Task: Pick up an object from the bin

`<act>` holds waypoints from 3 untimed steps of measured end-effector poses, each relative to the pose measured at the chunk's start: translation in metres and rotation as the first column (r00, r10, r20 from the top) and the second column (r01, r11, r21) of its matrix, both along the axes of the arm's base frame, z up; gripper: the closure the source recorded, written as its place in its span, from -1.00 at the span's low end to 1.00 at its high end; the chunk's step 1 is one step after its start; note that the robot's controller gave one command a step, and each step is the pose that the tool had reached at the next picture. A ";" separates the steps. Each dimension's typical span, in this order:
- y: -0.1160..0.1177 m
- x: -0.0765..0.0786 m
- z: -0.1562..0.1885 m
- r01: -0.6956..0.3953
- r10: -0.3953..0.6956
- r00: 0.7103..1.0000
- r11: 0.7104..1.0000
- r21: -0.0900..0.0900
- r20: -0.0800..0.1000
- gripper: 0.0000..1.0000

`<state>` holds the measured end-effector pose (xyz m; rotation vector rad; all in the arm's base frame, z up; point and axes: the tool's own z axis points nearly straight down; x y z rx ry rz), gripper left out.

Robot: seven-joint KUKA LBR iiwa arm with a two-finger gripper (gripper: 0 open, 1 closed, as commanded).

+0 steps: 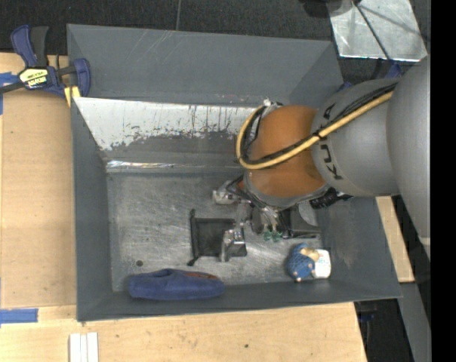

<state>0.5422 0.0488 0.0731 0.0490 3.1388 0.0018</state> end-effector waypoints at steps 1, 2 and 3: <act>0.000 0.001 0.003 0.000 0.000 1.000 1.000 0.000 -0.002 -1.00; 0.000 0.008 0.007 0.003 -0.003 1.000 1.000 0.002 0.024 1.00; -0.001 0.010 0.057 0.004 -0.004 1.000 1.000 0.000 0.007 1.00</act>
Offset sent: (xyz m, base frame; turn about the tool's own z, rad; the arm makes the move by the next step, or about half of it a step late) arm 0.0000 0.0000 0.0000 0.0000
